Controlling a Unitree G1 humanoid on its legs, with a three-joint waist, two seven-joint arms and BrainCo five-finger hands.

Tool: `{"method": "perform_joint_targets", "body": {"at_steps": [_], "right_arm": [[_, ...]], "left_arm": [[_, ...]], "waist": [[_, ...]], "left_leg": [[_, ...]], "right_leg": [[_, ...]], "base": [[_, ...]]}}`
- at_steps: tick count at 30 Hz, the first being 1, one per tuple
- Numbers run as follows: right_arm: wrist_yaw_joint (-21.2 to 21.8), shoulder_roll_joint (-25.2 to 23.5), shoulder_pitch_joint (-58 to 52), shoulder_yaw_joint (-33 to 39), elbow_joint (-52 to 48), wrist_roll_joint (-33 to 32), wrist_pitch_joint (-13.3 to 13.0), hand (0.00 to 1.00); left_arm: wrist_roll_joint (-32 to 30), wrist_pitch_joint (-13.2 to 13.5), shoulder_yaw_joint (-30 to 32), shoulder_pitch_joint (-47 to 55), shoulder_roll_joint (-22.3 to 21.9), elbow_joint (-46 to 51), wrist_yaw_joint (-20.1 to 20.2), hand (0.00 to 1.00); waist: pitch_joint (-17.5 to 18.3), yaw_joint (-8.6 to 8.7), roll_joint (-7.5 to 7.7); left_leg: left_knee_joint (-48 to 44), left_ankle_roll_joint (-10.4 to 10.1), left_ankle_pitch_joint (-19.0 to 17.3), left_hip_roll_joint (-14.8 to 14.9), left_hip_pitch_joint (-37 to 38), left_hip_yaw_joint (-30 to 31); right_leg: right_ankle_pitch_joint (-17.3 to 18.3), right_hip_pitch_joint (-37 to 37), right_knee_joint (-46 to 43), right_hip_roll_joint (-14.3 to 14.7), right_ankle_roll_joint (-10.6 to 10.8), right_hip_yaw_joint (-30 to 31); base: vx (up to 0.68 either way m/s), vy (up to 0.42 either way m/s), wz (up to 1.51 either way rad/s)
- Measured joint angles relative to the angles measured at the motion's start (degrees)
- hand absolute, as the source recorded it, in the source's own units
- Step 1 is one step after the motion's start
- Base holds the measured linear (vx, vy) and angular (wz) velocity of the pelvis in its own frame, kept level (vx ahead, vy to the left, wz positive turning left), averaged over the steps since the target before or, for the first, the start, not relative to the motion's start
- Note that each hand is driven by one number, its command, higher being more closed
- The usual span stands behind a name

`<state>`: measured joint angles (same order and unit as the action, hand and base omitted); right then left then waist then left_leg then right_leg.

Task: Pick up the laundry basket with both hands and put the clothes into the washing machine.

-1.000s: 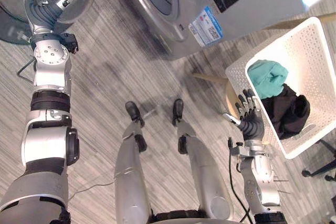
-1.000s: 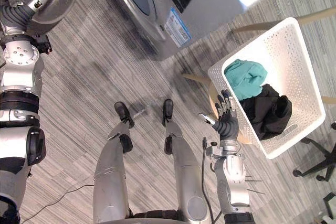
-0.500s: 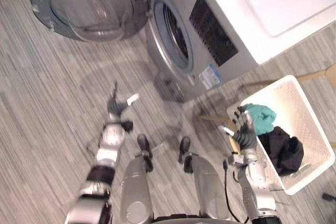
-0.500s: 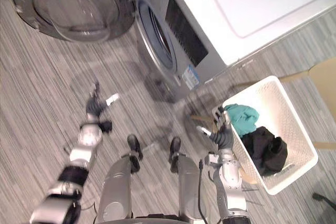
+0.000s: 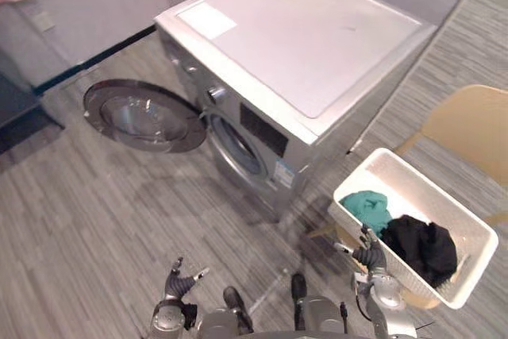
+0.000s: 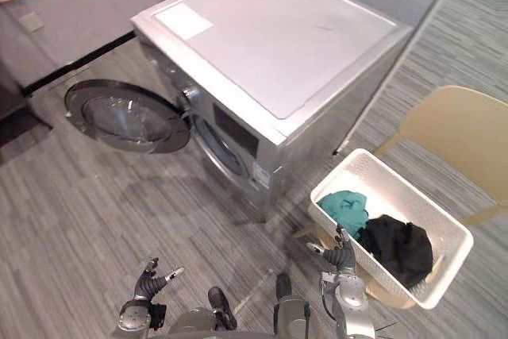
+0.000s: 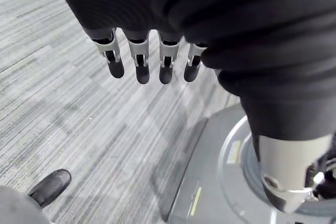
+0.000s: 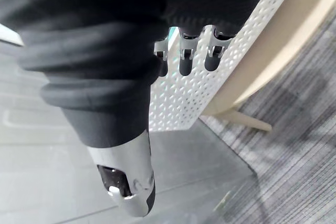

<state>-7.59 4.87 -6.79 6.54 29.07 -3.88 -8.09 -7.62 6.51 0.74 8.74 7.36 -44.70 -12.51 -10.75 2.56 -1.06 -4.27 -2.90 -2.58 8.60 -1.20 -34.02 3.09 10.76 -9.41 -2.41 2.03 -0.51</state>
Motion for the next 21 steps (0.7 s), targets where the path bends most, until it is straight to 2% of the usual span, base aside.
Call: {"method": "perform_joint_targets", "body": {"at_steps": [1, 3, 4, 5, 6, 8, 9, 10, 11, 12, 13, 14, 15, 16, 17, 18, 19, 20, 21], "right_arm": [[-0.01, 0.05, -0.63, -1.02, -3.4, 0.02, 0.43, 0.0], [0.03, 0.1, -1.84, -3.46, -11.84, 0.13, 0.33, 0.0], [0.07, 0.12, -2.65, -5.12, -17.79, 0.41, -0.71, 0.0], [0.2, 0.13, -3.52, -6.41, -22.18, 1.63, -2.12, 0.0], [0.21, 0.19, -3.94, -6.88, -23.75, 1.94, -2.65, 0.0], [0.46, 0.62, -5.45, -7.82, -27.02, 2.52, -4.18, 0.0], [0.44, 1.22, -6.43, -8.46, -27.99, 2.82, -4.35, 0.0], [0.49, 1.33, -7.25, -8.68, -28.38, 3.84, -4.41, 0.0], [0.39, 1.53, -7.35, -8.71, -28.41, 4.37, -4.42, 0.0], [0.32, 1.72, -7.32, -8.67, -28.41, 4.41, -4.41, 0.0], [0.08, 1.76, -7.01, -8.78, -28.44, 4.44, -4.45, 0.0], [-0.04, 1.96, -6.69, -8.74, -28.4, 4.47, -4.42, 0.0], [-0.24, 2.48, -5.9, -8.66, -28.17, 4.49, -4.37, 0.0], [-0.46, 2.48, -5.88, -8.75, -27.97, 4.64, -4.37, 0.0], [-0.83, 2.41, -5.81, -8.81, -27.36, 5.15, -4.36, 0.0], [-1.26, 2.34, -5.35, -8.73, -25.5, 6.44, -4.33, 0.0], [-2.28, 2.63, -5.41, -8.69, -24.83, 7.88, -3.91, 0.0], [-2.73, 3.27, -5.49, -8.58, -24.81, 8.88, -3.73, 0.0], [-2.64, 2.95, -5.04, -8.37, -23.37, 9.87, -3.62, 0.0]], "left_arm": [[-0.49, -0.05, -0.02, 0.22, -0.06, -0.19, -0.01, 0.0], [-2.06, -0.14, -0.1, 0.27, -0.09, -1.67, -0.01, 0.0], [-2.18, -0.53, -0.34, 0.21, -0.13, -3.09, 0.01, 0.0], [-2.37, -0.86, -0.68, 0.17, -0.19, -3.89, 0.04, 0.0], [-2.76, -0.95, -0.87, 0.01, -0.33, -4.39, 0.07, 0.0], [-4.23, -0.88, -1.26, 0.02, -1.02, -4.48, 0.44, 0.0], [-4.25, -0.82, -1.16, 0.12, -1.45, -4.7, 0.65, 0.0], [-4.21, -0.44, -0.99, -0.73, -1.43, -5.65, 1.14, 0.0], [-4.24, -0.49, -1.18, -1.38, -1.47, -6.14, 1.24, 0.0], [-4.22, -0.46, -1.18, -1.55, -1.67, -6.34, 1.25, 0.0], [-4.09, -0.12, -1.17, -2.1, -2.25, -6.57, 1.22, 0.0], [-4.09, 0.09, -1.56, -2.42, -2.62, -6.69, 1.31, 0.0], [-4.07, 0.43, -2.57, -2.73, -3.06, -6.89, 1.27, 0.0], [-4.08, 0.58, -3.58, -3.22, -3.06, -6.95, 1.27, 0.0], [-4.05, 0.57, -3.66, -3.27, -3.09, -6.9, 1.26, 0.0], [-4.06, 0.51, -4.13, -3.27, -3.28, -6.91, 1.19, 0.0], [-4.08, 0.4, -4.93, -3.26, -3.43, -6.8, 1.23, 0.0], [-4.07, 0.34, -5.21, -3.18, -3.81, -6.71, 1.24, 0.0], [-3.83, 0.36, -5.17, -3.51, -3.71, -6.88, 1.12, 0.0]], "waist": [[-0.1, -0.02, 0.14], [-0.01, -0.02, 0.27], [0.16, 0.1, 0.58], [0.28, 0.75, 0.86], [0.29, 1.3, 0.83], [0.64, 1.77, 0.45], [1.18, 1.34, 0.01], [0.98, 1.18, -0.26], [1.32, 1.3, 0.31], [1.31, 1.42, 0.17], [1.01, 1.22, 0.1], [0.75, 1.05, 0.26], [0.44, 0.55, -0.04], [0.43, -0.38, -0.3], [0.32, -0.4, -0.4], [0.24, -0.31, -0.84], [0.3, -0.41, -1.73], [0.22, -0.36, -2.83], [0.05, -0.37, -3.07]], "left_leg": [[0.1, -0.26, -1.03, 0.38, 0.97, -2.7], [0.07, -1.99, -2.76, 1.37, 2.37, -6.25], [-0.37, -3.25, -3.62, 1.73, 3.12, -8.01], [-2.11, -4.79, -4.87, 2.76, 3.6, -8.94], [-3.53, -5.34, -5.59, 3.62, 3.76, -9.14], [-8.86, -9.41, -8.58, 7.96, 4.95, -11.26], [-12.96, -9.82, -8.51, 9.97, 5.04, -11.69], [-22.98, -7.7, -7.74, 14.16, 2.66, -8.11], [-31.46, -4.03, -5.36, 16.92, -0.11, -4.18], [-35.13, -1.85, -3.42, 17.66, -1.57, -1.36], [-40.97, -1.51, -2.02, 17.28, -5.5, 5.53], [-42.23, -2.5, -4.16, 15.76, -6.8, 8.37], [-41.87, -3.26, -8.16, 11.89, -9.09, 14.08], [-38.38, -3.35, -10.21, 7.85, -10.23, 18.53], [-35.23, -3.26, -10.85, 6.02, -10.35, 20.53], [-25.17, -3.61, -10.68, 2.58, -9.92, 25.12], [-18.07, -4.79, -9.13, 1.05, -9.24, 27.68], [-13.87, -5.02, -5.06, 1.09, -9.01, 28.76], [-12.76, -2.8, -2.96, 1.06, -8.5, 27.77]], "right_leg": [[1.74, 0.52, -1.38, -2.46, -2.76, -8.84], [1.97, 0.24, -2.69, -6.16, -3.35, -20.2], [1.74, 0.19, -3.31, -7.09, -2.96, -22.49], [1.3, 0.25, -3.34, -6.16, -2.25, -21.1], [1.3, 0.21, -3.32, -5.6, -2.24, -20.79], [2.02, -0.76, -3.86, -3.05, -2.58, -19.59], [2.87, -1.06, -4.21, -2.28, -2.72, -19.02], [3.45, -1.54, -5.0, -1.13, -3.02, -18.09], [3.47, -2.7, -5.54, -0.31, -3.28, -16.41], [3.55, -3.33, -5.3, 0.32, -3.47, -15.38], [3.43, -4.87, -4.18, 0.27, -3.84, -13.27], [3.44, -5.1, -3.88, 0.14, -3.86, -11.84], [3.39, -5.62, -3.07, -0.15, -3.78, -8.99], [3.31, -6.0, -2.93, -0.37, -3.66, -6.56], [3.26, -6.62, -2.71, -0.53, -3.57, -5.55], [3.18, -7.87, -2.44, -0.6, -3.44, -4.21], [3.03, -8.25, -2.18, -0.06, -2.81, -3.66], [2.93, -8.69, -1.59, 0.79, -2.06, -3.13], [3.35, -9.81, 0.0, 1.09, -0.43, -1.14]], "base": [[-0.07, 0.021, -1.0], [-0.07, -0.002, -1.25], [0.0, -0.096, -1.23], [0.04, -0.12, -0.93], [0.1, -0.132, -0.63], [0.15, -0.115, -0.61], [0.25, -0.103, -0.8], [0.3, -0.19, -0.85], [0.28, -0.16, -0.74], [0.28, -0.176, -0.76], [0.24, -0.062, -0.66], [0.28, -0.036, -1.0], [0.3, 0.063, -1.2], [0.29, 0.078, -1.19], [0.28, 0.121, -1.09], [0.23, 0.152, -0.84], [0.22, 0.179, -0.81], [0.21, 0.217, -0.77], [0.21, 0.196, -0.71]]}}
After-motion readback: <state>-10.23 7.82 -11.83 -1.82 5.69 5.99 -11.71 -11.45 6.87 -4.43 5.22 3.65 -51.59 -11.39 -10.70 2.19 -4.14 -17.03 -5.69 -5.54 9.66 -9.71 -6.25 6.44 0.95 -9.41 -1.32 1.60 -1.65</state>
